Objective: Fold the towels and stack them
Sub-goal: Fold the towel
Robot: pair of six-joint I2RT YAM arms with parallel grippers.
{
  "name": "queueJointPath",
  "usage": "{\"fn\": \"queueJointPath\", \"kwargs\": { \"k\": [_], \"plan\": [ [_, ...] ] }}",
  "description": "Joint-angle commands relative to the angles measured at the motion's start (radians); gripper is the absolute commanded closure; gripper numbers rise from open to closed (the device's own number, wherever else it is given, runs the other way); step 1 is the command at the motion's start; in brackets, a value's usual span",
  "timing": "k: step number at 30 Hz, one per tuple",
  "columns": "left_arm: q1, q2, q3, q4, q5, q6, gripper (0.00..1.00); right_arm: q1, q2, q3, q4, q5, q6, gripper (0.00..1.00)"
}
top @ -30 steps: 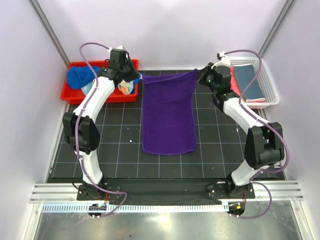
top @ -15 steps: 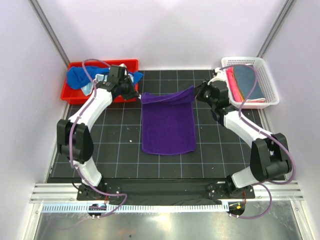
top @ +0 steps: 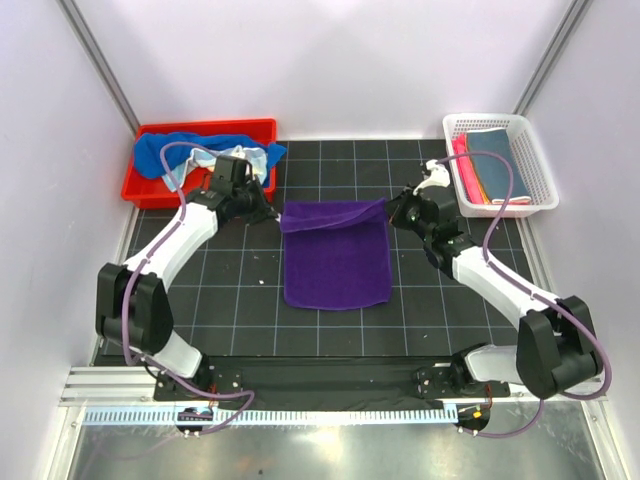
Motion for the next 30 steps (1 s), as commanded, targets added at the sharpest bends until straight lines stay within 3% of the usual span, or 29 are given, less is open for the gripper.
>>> {"fn": "queueJointPath", "kwargs": {
  "k": [1,30],
  "plan": [
    [-0.011,-0.081,-0.041,0.055,0.030,0.006,1.00,0.012,-0.058,-0.017,0.005,0.033,0.004,0.99],
    [-0.067,-0.256,-0.193,0.054,0.042,-0.004,1.00,0.043,-0.259,-0.139,-0.107,0.046,0.016,0.99]
  ]
}}
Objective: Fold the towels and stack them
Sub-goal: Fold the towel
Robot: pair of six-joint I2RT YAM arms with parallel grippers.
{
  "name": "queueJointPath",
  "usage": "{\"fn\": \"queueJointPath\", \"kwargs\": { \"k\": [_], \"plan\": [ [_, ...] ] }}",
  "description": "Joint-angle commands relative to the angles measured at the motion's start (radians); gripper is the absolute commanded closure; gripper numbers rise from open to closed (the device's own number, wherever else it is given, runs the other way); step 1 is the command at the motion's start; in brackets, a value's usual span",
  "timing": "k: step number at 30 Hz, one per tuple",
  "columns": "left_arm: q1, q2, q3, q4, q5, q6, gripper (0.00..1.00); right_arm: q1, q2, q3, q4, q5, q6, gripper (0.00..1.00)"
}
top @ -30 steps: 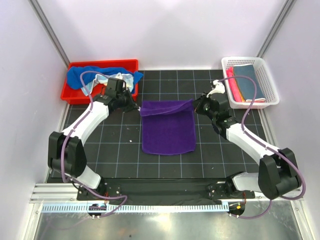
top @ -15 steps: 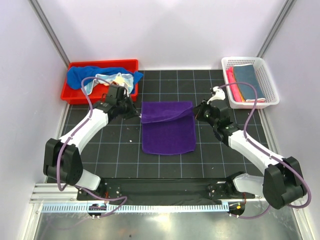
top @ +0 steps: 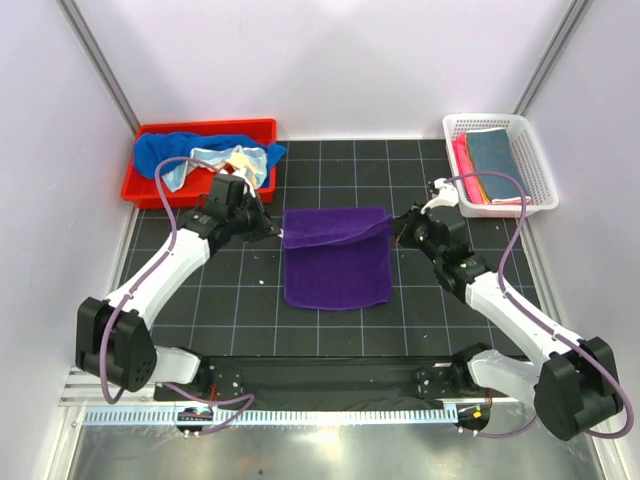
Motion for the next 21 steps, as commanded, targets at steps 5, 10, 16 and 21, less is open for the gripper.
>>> {"fn": "queueJointPath", "kwargs": {
  "k": [5,10,16,21],
  "plan": [
    [-0.012,-0.068,-0.030,0.018,0.021,0.000,1.00,0.008,-0.068,-0.030,-0.015,0.016,0.011,0.99],
    [-0.018,-0.086,-0.057,0.016,0.019,0.000,1.00,0.014,-0.096,-0.047,-0.023,0.013,0.017,0.99],
    [-0.020,-0.103,-0.074,0.013,0.024,0.003,1.00,0.020,-0.126,-0.062,-0.033,0.011,0.024,0.99],
    [-0.020,-0.111,-0.073,0.009,0.032,0.004,1.00,0.029,-0.155,-0.064,-0.050,0.014,0.023,0.99]
  ]
}}
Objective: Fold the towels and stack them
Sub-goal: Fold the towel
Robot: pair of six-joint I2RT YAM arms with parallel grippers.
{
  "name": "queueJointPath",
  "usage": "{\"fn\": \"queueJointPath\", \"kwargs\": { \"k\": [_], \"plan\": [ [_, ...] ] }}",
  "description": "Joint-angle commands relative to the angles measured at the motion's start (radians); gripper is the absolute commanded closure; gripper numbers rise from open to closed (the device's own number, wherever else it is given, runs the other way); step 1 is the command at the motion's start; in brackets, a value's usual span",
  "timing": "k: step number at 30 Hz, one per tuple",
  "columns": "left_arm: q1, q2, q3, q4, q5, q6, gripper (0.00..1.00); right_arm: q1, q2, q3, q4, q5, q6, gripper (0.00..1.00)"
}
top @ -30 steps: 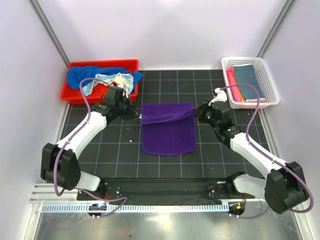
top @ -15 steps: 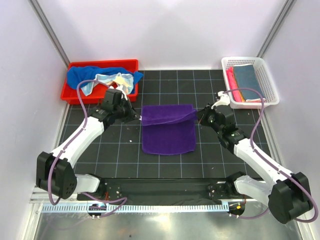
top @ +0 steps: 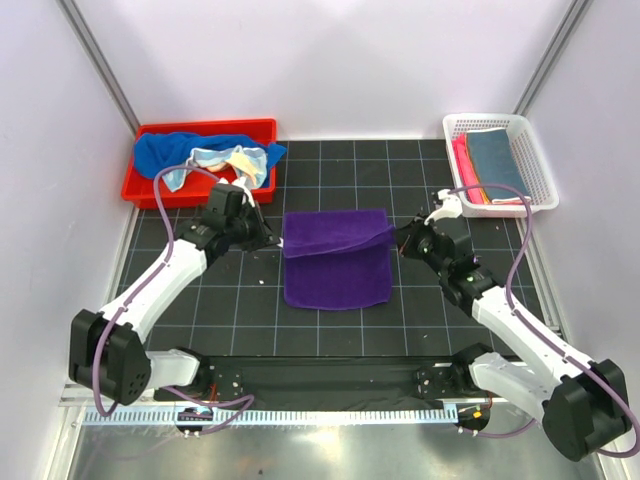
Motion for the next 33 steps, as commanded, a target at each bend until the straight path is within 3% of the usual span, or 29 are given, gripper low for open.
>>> {"fn": "queueJointPath", "kwargs": {
  "k": [1,33],
  "plan": [
    [-0.003,-0.041,0.000,0.011,0.024,0.004,1.00,0.009,-0.038,0.001,0.008,0.016,0.014,0.99],
    [-0.062,-0.022,-0.211,0.112,0.036,-0.034,1.00,0.026,0.006,-0.188,-0.024,-0.056,0.045,0.99]
  ]
}}
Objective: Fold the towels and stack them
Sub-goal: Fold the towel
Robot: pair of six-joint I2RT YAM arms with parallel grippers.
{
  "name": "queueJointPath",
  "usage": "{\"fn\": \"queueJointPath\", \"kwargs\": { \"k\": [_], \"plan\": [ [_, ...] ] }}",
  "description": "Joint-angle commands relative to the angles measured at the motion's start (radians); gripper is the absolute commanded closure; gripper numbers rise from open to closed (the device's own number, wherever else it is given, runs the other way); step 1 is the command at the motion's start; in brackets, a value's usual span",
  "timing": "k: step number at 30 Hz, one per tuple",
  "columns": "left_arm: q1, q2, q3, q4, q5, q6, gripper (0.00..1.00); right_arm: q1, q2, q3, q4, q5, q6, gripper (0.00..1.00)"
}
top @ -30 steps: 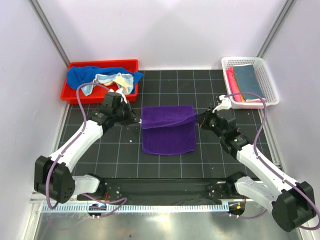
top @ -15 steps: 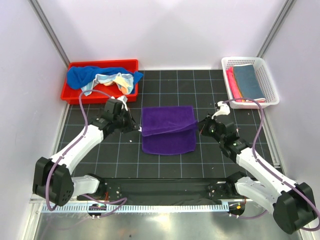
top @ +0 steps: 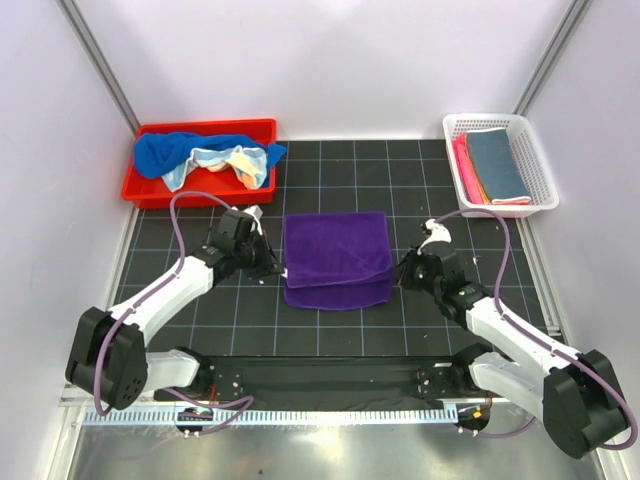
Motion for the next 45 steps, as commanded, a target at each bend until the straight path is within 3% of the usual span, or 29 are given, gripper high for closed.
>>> {"fn": "queueJointPath", "kwargs": {
  "k": [1,17,30,32,34,37,38,40,45],
  "plan": [
    [-0.007,0.003,-0.015,0.052,0.009,-0.009,1.00,0.003,-0.005,-0.005,0.027,-0.012,0.016,0.99],
    [-0.007,-0.046,0.013,-0.016,0.006,-0.004,1.00,0.004,-0.095,0.067,-0.092,-0.004,-0.005,0.99],
    [-0.008,-0.027,-0.079,0.007,0.040,-0.009,1.00,0.006,-0.069,-0.006,-0.083,-0.067,0.010,0.99],
    [-0.008,-0.020,-0.094,0.012,0.045,-0.009,1.00,0.006,-0.060,-0.014,-0.079,-0.079,0.010,0.93],
    [-0.006,-0.013,-0.101,0.017,0.045,-0.007,0.90,0.006,-0.064,-0.022,-0.074,-0.085,0.013,0.82],
    [-0.007,-0.018,-0.104,0.018,0.051,-0.006,0.82,0.006,-0.078,-0.017,-0.095,-0.079,0.010,0.73],
    [-0.008,-0.021,-0.104,0.018,0.052,-0.006,0.74,0.006,-0.087,-0.014,-0.105,-0.078,0.009,0.71],
    [-0.008,-0.029,-0.101,0.012,0.063,-0.001,0.74,0.006,-0.097,0.009,-0.144,-0.071,0.002,0.64],
    [-0.006,-0.036,-0.076,-0.017,0.048,0.011,0.70,0.006,-0.144,0.041,-0.206,-0.050,0.008,0.62]
  ]
}}
